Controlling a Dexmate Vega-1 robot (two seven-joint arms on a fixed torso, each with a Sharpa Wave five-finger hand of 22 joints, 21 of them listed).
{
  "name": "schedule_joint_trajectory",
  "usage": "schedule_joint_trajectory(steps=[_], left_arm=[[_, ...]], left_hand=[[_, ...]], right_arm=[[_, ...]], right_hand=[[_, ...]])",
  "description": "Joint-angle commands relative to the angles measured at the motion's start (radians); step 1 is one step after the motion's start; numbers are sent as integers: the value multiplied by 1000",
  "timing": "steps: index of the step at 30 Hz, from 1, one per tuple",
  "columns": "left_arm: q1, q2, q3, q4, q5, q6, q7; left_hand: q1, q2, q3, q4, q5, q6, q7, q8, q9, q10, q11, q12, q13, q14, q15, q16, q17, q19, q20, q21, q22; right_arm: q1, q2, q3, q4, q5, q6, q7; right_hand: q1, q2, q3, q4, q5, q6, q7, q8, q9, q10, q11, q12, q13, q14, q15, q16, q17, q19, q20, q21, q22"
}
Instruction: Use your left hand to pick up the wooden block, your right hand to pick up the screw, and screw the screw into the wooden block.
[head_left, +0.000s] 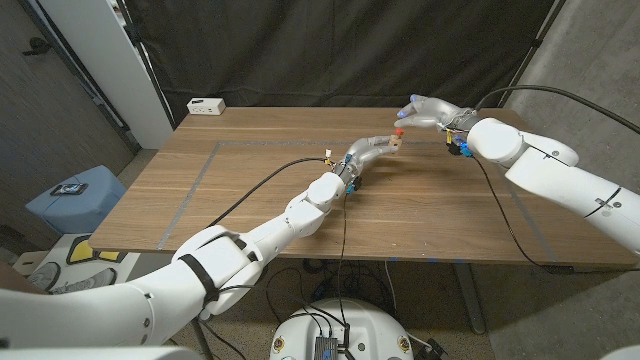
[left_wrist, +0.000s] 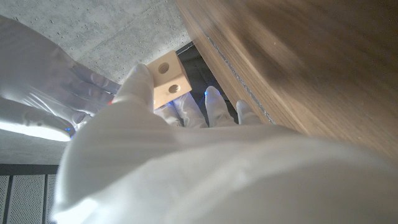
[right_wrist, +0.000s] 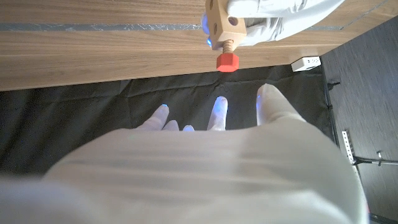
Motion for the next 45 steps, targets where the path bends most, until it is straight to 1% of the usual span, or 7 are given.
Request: schedule_joint_trajectory(steps=[1,9,13,18,25,31,45], left_arm=[[-18,-19,4,51,-5,-41,-19],[-22,-24,5,63,-6,-53,-25],[-21,-26,4,66,-8,-62,-27],[-14,-22,6,52,-5,-59,-24],[0,-8,7,12,1,-43,-16],[9,0,7,-12,2,-30,-13],[9,0,7,-17,1,-17,-15]], left_hand=[[9,0,2,4,5,7,-10,6,3,8,0,1,3,-2,-64,1,3,1,-7,7,3],[12,1,3,4,5,10,-11,7,3,9,-1,1,3,-3,-63,1,3,0,-7,8,3],[13,1,3,4,5,10,-10,7,3,9,-1,1,3,-2,-64,1,3,0,-6,8,3],[15,1,3,4,5,10,-10,7,3,10,-1,1,3,-2,-64,2,2,0,-6,8,3],[16,1,3,4,4,11,-8,7,4,9,-1,0,3,-2,-64,2,3,1,-6,8,3],[15,2,3,5,5,11,-6,7,4,9,-1,0,4,-2,-63,2,3,1,-7,8,3],[12,5,2,10,5,1,-3,3,4,6,0,-1,3,-2,-57,3,3,2,-2,9,3]], right_arm=[[110,-58,-48,-3,-35,-5,112],[150,-67,-67,5,-56,-9,185],[167,-71,-76,7,-68,-14,218],[184,-77,-85,6,-82,-20,254],[196,-91,-90,-1,-102,-32,292],[194,-98,-85,-8,-107,-39,307],[214,-89,-96,10,-121,-34,345]], right_hand=[[5,8,3,-4,5,-7,-4,-5,3,-15,2,-3,2,-9,3,-4,3,-8,6,0,2],[16,13,9,-13,9,-7,-9,-8,3,-35,4,-5,3,-25,9,-7,2,-15,8,1,2],[27,15,14,-21,12,-13,-16,-12,4,-46,6,-4,3,-34,11,-8,1,-21,11,0,1],[38,15,19,-29,12,-35,-26,-23,4,-62,8,-5,3,-42,9,-8,1,-25,11,2,1],[59,12,26,-41,10,-59,-42,-34,6,-81,3,-3,4,-54,7,-7,-1,-31,11,3,1],[66,9,28,-44,9,-59,-48,-34,7,-88,4,-2,4,-59,8,-7,-1,-35,12,2,1],[85,1,33,-50,2,-37,-49,-22,14,-91,5,4,4,-64,10,-4,-2,-38,11,4,1]])
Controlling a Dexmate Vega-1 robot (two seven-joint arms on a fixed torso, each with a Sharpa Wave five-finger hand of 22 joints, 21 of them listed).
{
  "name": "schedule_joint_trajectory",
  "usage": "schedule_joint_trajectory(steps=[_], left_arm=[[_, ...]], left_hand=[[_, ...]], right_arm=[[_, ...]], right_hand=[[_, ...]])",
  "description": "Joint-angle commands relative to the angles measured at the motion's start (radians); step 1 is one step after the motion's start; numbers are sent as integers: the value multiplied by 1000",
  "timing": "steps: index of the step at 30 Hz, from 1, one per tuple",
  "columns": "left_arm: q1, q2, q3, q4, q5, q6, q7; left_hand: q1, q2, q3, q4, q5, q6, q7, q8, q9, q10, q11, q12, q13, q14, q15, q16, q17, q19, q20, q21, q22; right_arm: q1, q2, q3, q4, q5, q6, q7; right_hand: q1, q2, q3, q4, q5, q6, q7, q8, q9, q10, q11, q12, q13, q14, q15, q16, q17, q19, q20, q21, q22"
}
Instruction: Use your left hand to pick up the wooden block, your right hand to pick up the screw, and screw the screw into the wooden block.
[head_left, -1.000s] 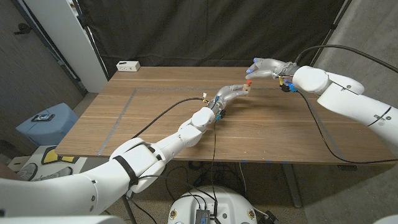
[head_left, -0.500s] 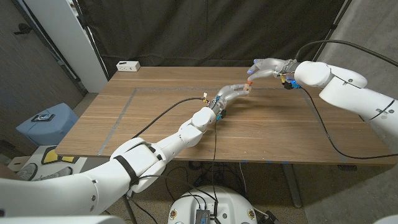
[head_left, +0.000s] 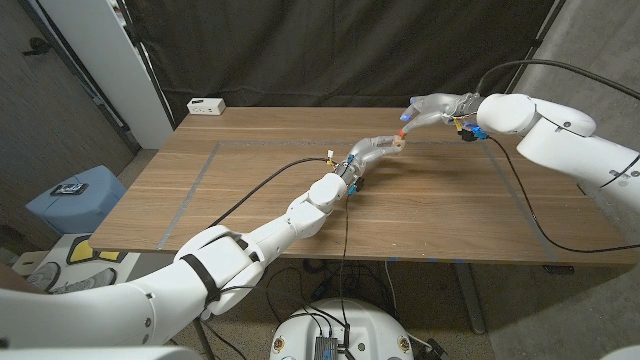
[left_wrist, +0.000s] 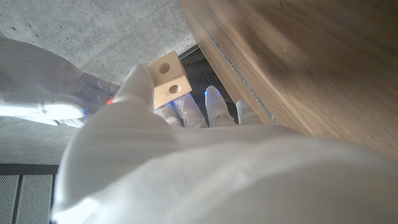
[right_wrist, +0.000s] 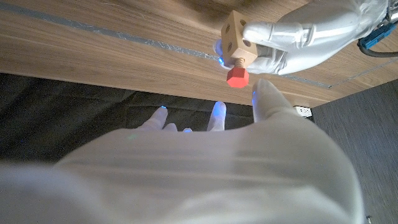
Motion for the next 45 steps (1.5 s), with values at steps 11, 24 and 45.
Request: schedule_joint_trajectory(steps=[11,24,45], left_arm=[[-24,-23,-1,60,-8,-14,-16],[-41,-40,0,105,-11,-30,-19],[-17,-23,4,48,-1,-12,-2]], left_hand=[[3,2,-1,11,6,-5,8,1,3,1,2,1,4,2,-54,4,1,5,-1,9,3],[-1,2,-2,12,6,-8,10,0,4,-2,2,0,4,1,-52,4,1,5,-1,9,3],[-7,3,-4,15,6,-14,13,-2,4,-6,2,1,5,2,-50,3,0,5,1,9,3]], right_arm=[[27,18,-21,29,-29,3,44],[41,36,-35,54,-37,6,57],[9,27,-17,36,-34,-5,22]], right_hand=[[46,-12,14,-10,-16,55,8,29,15,-42,-2,14,4,-21,2,6,2,-5,-1,7,3],[70,-13,22,-11,-22,65,11,40,21,-39,-5,17,4,-20,0,8,1,-2,-3,9,3],[106,-14,33,-10,-34,89,14,62,34,-23,-15,24,4,-15,-3,12,0,6,-5,12,4]])
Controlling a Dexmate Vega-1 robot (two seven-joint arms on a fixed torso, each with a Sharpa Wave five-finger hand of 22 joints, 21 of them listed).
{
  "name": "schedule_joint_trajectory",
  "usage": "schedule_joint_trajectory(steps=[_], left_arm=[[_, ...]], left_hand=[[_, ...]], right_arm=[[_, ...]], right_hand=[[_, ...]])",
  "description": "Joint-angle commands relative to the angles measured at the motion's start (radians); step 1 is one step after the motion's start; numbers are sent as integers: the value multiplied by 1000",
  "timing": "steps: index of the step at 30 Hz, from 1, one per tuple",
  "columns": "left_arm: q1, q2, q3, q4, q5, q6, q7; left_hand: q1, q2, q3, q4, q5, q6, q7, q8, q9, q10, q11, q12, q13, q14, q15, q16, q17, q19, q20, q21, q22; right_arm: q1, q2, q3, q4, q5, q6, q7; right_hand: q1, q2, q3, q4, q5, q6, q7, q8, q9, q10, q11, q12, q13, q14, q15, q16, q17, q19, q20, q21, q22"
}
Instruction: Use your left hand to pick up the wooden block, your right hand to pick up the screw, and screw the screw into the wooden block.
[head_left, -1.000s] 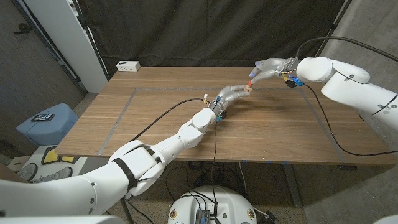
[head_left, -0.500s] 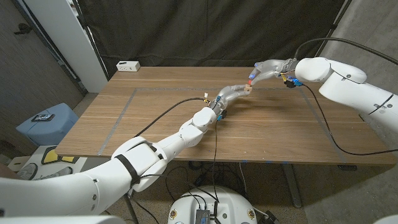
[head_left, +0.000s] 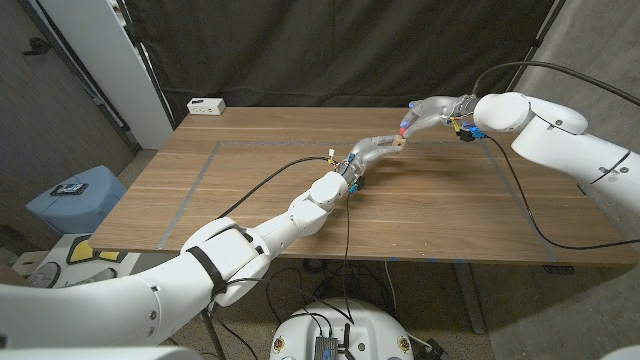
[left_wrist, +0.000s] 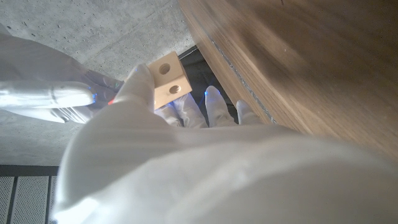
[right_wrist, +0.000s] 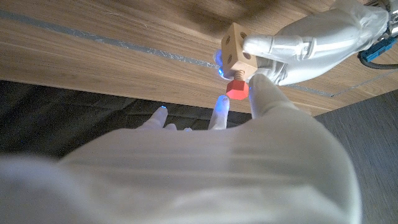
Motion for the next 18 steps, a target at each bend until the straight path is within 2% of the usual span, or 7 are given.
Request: schedule_joint_trajectory(steps=[1,18], left_arm=[[19,14,5,-45,8,18,13],[40,29,9,-100,16,48,21]], left_hand=[[-7,4,3,5,5,0,2,7,4,-6,2,4,5,2,-50,3,3,5,1,9,3],[-15,7,4,8,4,-8,5,5,5,-13,3,4,5,1,-47,1,2,6,4,10,3]], right_arm=[[-25,-8,17,-12,5,-6,-29],[-52,-24,31,-24,18,-5,-49]], right_hand=[[21,2,11,-3,-4,14,0,11,7,-19,-5,8,4,-4,-6,8,-1,7,-7,8,1],[52,7,20,-1,-12,40,5,35,19,-1,-10,13,4,3,-11,11,-1,14,-12,9,1]])
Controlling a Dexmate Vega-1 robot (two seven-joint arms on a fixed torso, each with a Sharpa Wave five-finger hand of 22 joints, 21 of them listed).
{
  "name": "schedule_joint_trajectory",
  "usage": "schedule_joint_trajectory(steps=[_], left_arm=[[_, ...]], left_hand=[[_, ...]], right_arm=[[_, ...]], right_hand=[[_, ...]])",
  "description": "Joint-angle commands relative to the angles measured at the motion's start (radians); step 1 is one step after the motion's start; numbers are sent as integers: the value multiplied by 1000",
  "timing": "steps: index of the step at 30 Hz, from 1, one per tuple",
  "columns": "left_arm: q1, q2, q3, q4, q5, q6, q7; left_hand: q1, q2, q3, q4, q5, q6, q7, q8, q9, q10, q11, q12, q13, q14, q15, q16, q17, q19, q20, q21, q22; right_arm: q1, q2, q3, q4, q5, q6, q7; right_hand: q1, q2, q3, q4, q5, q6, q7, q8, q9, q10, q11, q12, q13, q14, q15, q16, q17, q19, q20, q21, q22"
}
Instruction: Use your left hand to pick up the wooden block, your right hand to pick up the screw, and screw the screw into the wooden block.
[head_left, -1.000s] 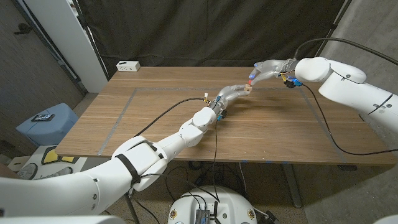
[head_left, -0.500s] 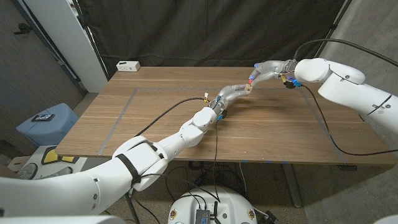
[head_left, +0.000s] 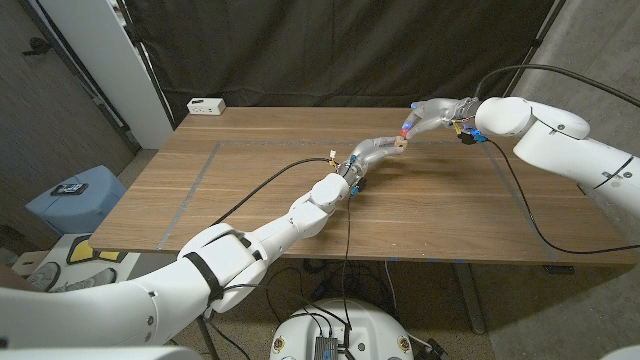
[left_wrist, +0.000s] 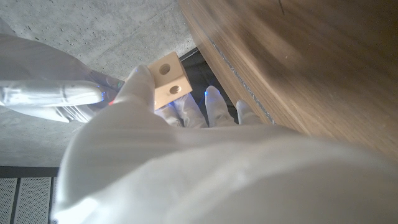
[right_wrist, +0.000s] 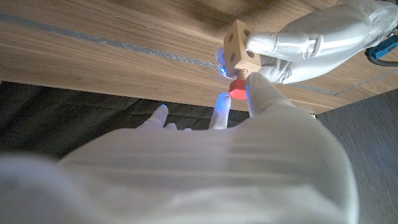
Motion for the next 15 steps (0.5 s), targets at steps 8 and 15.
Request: schedule_joint_trajectory(steps=[8,15], left_arm=[[12,7,3,-30,4,21,7],[10,5,4,-27,5,18,6]], left_hand=[[-10,0,5,7,5,-3,5,2,5,-4,1,5,5,2,-47,0,1,7,2,10,3],[-16,3,5,10,4,-11,5,-1,5,-10,2,3,4,1,-44,0,2,7,4,10,3]], right_arm=[[-13,-6,6,0,13,6,-11],[-13,-1,6,4,18,12,-14]], right_hand=[[24,-5,6,6,-8,34,9,25,13,18,-4,9,4,3,-8,4,-2,5,-3,9,1],[31,-5,6,8,-12,44,21,38,20,22,-8,9,4,4,-10,5,-1,6,-5,9,1]])
